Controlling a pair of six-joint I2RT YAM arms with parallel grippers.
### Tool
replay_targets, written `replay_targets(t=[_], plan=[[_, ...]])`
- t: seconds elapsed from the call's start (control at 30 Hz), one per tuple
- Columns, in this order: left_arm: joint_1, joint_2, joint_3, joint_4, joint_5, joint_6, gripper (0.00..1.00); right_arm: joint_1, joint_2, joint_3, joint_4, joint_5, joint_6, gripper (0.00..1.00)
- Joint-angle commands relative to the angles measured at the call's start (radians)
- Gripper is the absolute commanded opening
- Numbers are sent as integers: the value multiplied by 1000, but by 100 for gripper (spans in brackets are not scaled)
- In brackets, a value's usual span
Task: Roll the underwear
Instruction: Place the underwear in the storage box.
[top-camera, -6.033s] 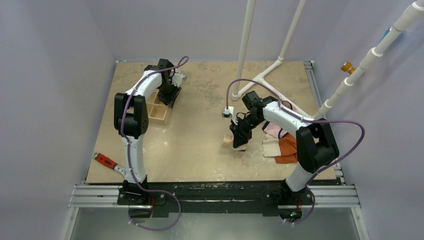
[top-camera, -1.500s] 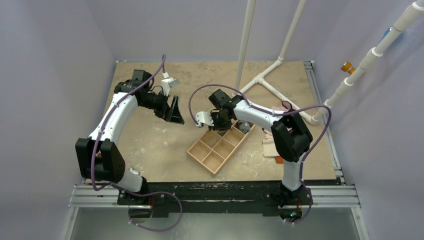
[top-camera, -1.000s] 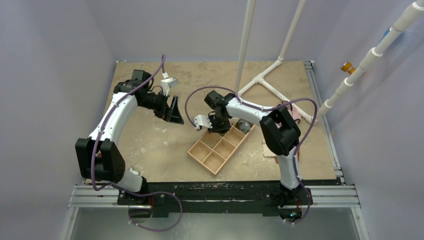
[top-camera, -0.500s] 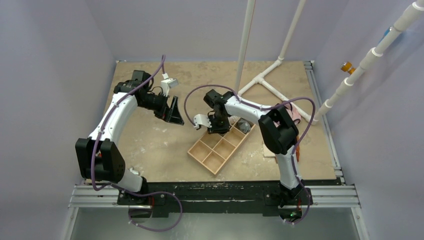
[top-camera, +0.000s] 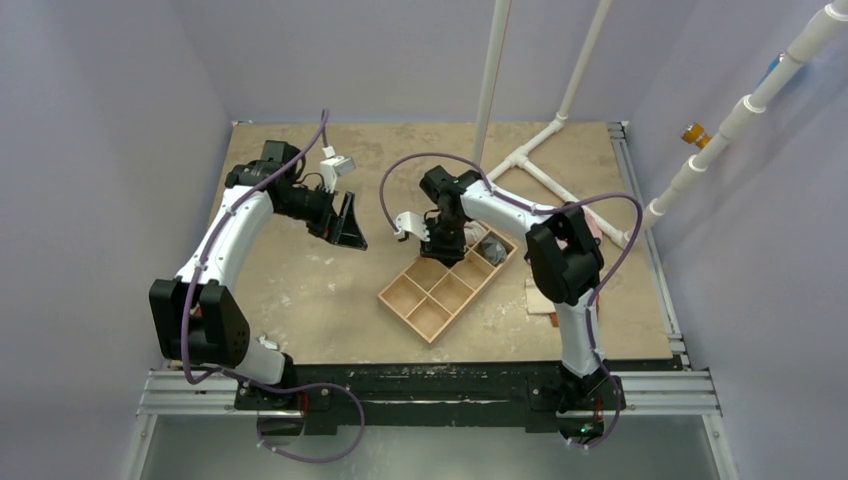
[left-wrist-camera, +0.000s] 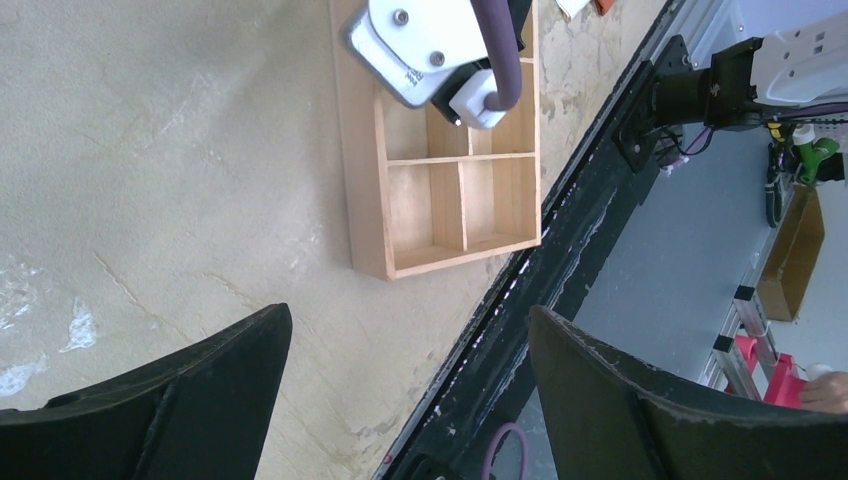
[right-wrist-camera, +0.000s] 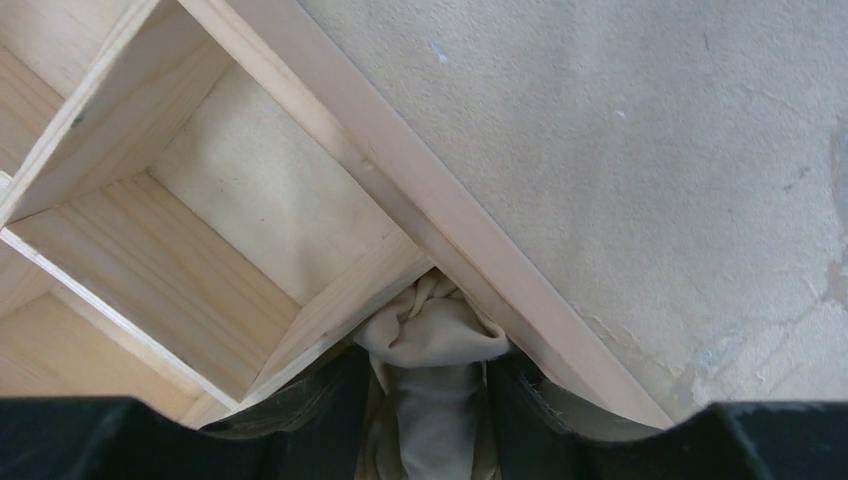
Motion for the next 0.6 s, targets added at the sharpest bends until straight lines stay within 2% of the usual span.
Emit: replay_targets(t=[0.0, 0.27, 0.57], plan=[[9, -40, 0, 1, 37, 18, 88, -21, -17, 56, -69, -11, 21, 47], [10, -35, 3, 1, 39, 14, 88, -26, -47, 95, -99, -27, 33, 50], [12, -43, 3, 0, 40, 15, 88, -51, -94, 172, -130, -77, 59, 45]])
